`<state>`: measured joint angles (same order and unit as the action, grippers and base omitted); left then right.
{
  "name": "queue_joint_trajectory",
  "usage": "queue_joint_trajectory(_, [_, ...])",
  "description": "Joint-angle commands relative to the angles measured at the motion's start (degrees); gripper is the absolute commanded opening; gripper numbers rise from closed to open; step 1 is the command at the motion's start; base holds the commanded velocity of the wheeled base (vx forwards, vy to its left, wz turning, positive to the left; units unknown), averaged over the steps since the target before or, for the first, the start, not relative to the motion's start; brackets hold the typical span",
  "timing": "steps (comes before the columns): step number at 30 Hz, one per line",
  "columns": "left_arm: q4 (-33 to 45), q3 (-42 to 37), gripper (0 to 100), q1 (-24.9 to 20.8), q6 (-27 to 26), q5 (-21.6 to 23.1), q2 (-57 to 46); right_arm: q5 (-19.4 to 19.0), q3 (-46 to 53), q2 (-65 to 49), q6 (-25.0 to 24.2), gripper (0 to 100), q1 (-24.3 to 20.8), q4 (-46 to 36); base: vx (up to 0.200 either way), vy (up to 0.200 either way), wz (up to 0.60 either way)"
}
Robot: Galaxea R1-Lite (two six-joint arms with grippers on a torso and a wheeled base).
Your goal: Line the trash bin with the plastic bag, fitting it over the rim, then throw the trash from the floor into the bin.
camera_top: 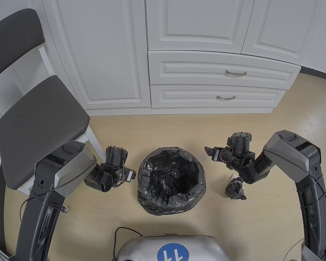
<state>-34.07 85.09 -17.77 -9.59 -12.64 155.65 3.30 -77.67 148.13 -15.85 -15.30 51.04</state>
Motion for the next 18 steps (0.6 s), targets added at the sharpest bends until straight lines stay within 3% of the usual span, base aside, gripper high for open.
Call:
queue_joint_trajectory(1, [-7.2,-14.1,100,0.4,0.2,-0.1,-8.8,-0.7,11.8,-11.2,5.9,100,1.5,0.5,0.000,0.000,0.00])
queue_joint_trajectory(4, [-14.0,-21.2,100,0.5,-0.2,0.0,-11.2,-1.3,18.1,-16.6,7.7,100,1.9,0.5,0.000,0.000,0.00])
queue_joint_trajectory(11, [-17.7,-33.1,100,-0.9,-0.1,0.5,-19.2,-1.8,28.7,-24.6,8.3,100,2.4,-0.8,0.000,0.000,0.00])
queue_joint_trajectory(18, [-23.4,-44.3,100,-1.3,2.6,0.8,-29.2,-1.6,39.0,-27.6,12.5,100,4.0,-0.3,0.000,0.000,0.00])
